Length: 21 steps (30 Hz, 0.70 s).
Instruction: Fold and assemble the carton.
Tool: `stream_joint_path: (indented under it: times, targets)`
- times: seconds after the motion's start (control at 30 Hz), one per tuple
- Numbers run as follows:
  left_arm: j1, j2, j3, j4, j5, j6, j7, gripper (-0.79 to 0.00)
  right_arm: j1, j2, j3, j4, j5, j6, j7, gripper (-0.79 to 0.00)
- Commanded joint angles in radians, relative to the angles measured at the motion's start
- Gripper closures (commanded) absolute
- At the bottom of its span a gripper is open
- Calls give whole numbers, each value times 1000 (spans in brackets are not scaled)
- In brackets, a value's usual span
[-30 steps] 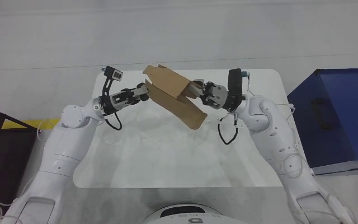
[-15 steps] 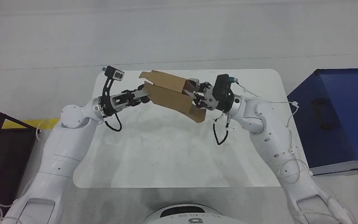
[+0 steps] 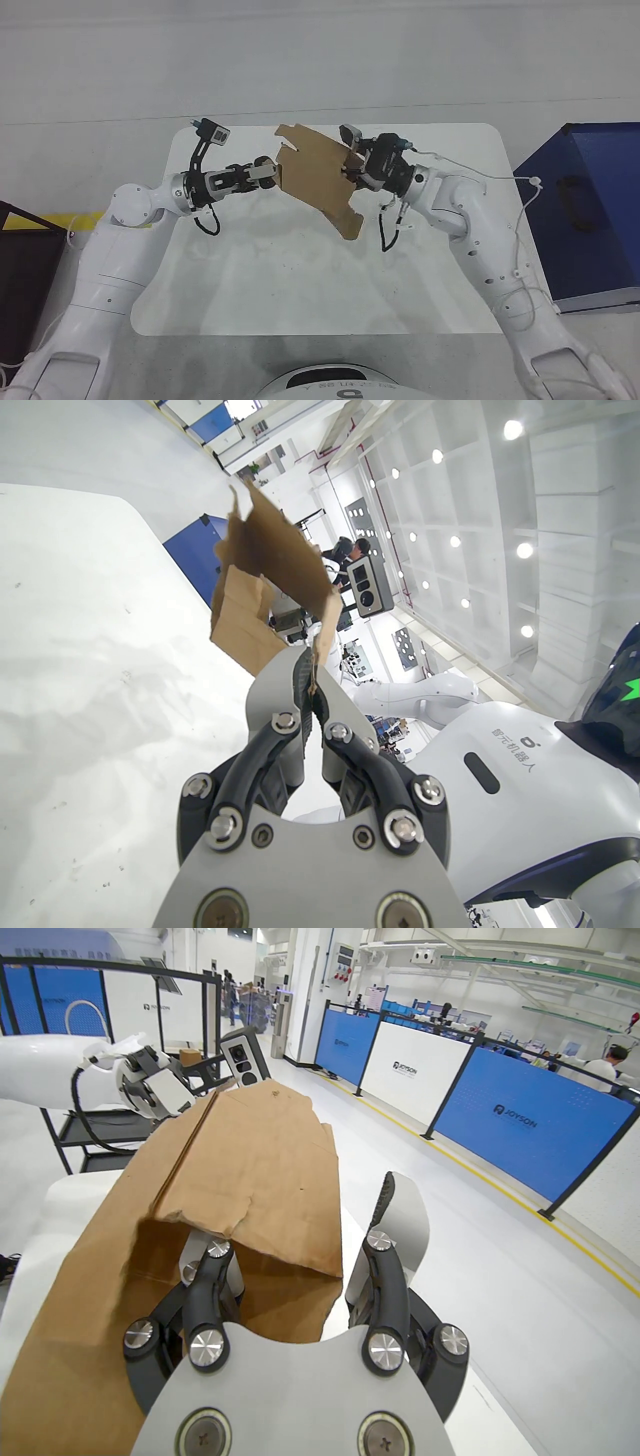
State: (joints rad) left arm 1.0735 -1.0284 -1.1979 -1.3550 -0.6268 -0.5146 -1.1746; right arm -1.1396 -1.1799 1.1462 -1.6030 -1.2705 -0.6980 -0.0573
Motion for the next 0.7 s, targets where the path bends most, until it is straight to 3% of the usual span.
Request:
stream_joint_path:
  times: [0.0,0.17,0.47,0.53,0.57,0.6,0.63,0.67]
  targets:
    - [0,0,-2,-1,4,-2,1,0,-3,0,-2,-5,-17,3,-15,-499]
    - [3,0,-7,-7,8,1,0,0,-2,3,-2,-16,-66,10,-51,-483]
    - [11,0,-12,-25,21,5,-9,0,-1,6,-12,-35,-198,66,-84,-320]
    - [11,1,-14,-27,27,7,-13,0,-7,7,-13,-40,-221,80,-94,-206]
    - [13,1,-15,-27,29,9,-13,0,-8,7,-11,-40,-223,82,-99,-46]
    - [14,1,-17,-27,29,10,-12,-283,-10,8,-10,-40,-224,81,-103,0]
    - [16,2,-18,-27,31,13,-12,-785,-11,8,-9,-38,-221,78,-106,0]
    - [17,2,-21,-27,32,15,-10,-785,-13,8,-7,-35,-213,73,-110,0]
